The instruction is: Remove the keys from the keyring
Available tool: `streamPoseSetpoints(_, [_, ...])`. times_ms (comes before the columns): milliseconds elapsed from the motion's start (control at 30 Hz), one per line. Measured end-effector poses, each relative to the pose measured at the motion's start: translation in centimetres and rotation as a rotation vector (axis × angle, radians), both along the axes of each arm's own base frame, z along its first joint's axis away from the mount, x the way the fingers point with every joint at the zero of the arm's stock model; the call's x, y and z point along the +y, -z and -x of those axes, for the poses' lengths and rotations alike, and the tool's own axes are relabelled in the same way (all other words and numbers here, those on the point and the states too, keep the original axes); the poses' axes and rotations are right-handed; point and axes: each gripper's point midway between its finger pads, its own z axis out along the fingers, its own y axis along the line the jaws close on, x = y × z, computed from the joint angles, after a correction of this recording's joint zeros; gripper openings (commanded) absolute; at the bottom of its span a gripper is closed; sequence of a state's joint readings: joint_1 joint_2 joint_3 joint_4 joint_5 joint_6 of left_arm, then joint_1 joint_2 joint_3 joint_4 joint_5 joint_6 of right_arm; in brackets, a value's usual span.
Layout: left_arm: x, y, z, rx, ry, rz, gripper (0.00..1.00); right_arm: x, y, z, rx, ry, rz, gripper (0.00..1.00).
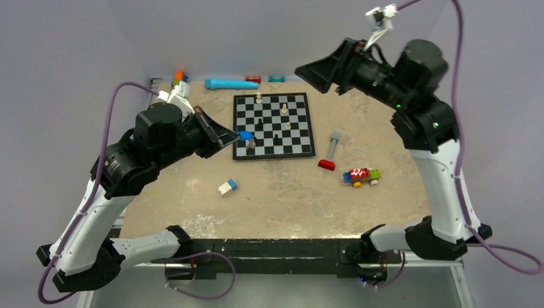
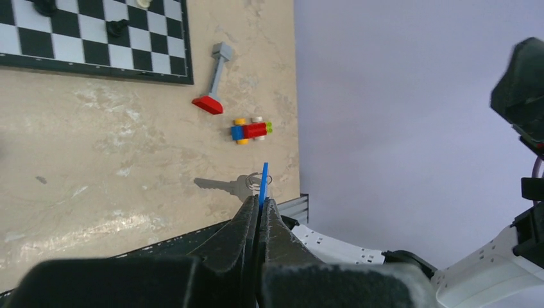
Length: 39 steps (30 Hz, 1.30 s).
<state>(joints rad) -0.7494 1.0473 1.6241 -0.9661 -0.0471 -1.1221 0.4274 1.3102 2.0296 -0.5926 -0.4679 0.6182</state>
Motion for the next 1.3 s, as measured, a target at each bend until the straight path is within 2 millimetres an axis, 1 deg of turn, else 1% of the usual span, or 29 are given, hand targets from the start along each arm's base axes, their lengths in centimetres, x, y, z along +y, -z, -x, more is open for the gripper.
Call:
streamPoseSetpoints(67, [1.1, -0.1, 0.1, 0.019, -0.053, -0.012, 0.0, 2.0, 2.1, -1.6, 0.052, 0.002, 0.036, 0.83])
streamPoseSetpoints(100, [1.6, -0.2, 0.1, 0.025, -0.074, -0.014, 0.0, 3.1, 3.6, -2.1, 0.078, 0.0, 0.054, 0.82])
streamPoseSetpoints(167, [2.8, -0.1, 0.3, 0.043, -0.126, -0.02, 0.0, 4.9, 6.8, -2.0, 0.119, -0.015, 0.085, 0.81])
streamPoseSetpoints(233, [4.1, 0.1, 0.6, 0.066, -0.18, -0.024, 0.0, 6.9, 10.3, -0.7, 0.151, -0.052, 0.119, 0.8])
streamPoseSetpoints(267, [4.8, 0.4, 0.9, 0.083, -0.213, -0.024, 0.0, 8.0, 11.7, 0.3, 0.156, -0.078, 0.134, 0.8])
streamPoseSetpoints(333, [6.3, 0.8, 1.4, 0.112, -0.276, -0.017, 0.0, 9.9, 13.3, 2.1, 0.141, -0.121, 0.147, 0.8])
streamPoseSetpoints(367, [6.9, 0.9, 1.7, 0.118, -0.297, -0.009, 0.0, 11.0, 13.8, 3.0, 0.124, -0.142, 0.145, 0.79])
streamPoseSetpoints(433, [8.1, 1.0, 2.2, 0.123, -0.339, 0.013, 0.0, 12.8, 13.9, 4.4, 0.081, -0.18, 0.121, 0.79])
streamPoseSetpoints(500, [9.1, 1.1, 2.8, 0.127, -0.367, 0.031, 0.0, 13.9, 13.6, 5.3, 0.037, -0.203, 0.08, 0.78])
streamPoseSetpoints(567, [10.0, 1.0, 3.4, 0.127, -0.392, 0.052, 0.0, 14.7, 12.9, 5.6, 0.001, -0.211, 0.04, 0.78])
streamPoseSetpoints(700, [10.8, 1.0, 3.7, 0.132, -0.431, 0.082, 0.0, 16.0, 10.9, 6.4, -0.06, -0.228, -0.035, 0.76])
streamPoseSetpoints(800, [11.1, 1.2, 3.8, 0.138, -0.446, 0.091, 0.0, 17.6, 10.1, 7.2, -0.086, -0.254, -0.058, 0.72])
streamPoseSetpoints(867, [11.3, 1.1, 3.8, 0.14, -0.456, 0.101, 0.0, 18.8, 10.3, 7.5, -0.092, -0.265, -0.057, 0.7])
streamPoseSetpoints(1000, [11.3, 1.0, 3.8, 0.142, -0.461, 0.112, 0.0, 20.7, 12.0, 7.6, -0.077, -0.283, -0.029, 0.69])
streamPoseSetpoints(1133, [11.5, 0.8, 3.9, 0.143, -0.465, 0.128, 0.0, 21.3, 12.8, 7.2, -0.072, -0.276, -0.012, 0.67])
streamPoseSetpoints(1300, [11.6, 0.7, 4.1, 0.138, -0.463, 0.137, 0.0, 21.3, 12.7, 7.2, -0.092, -0.284, -0.011, 0.66])
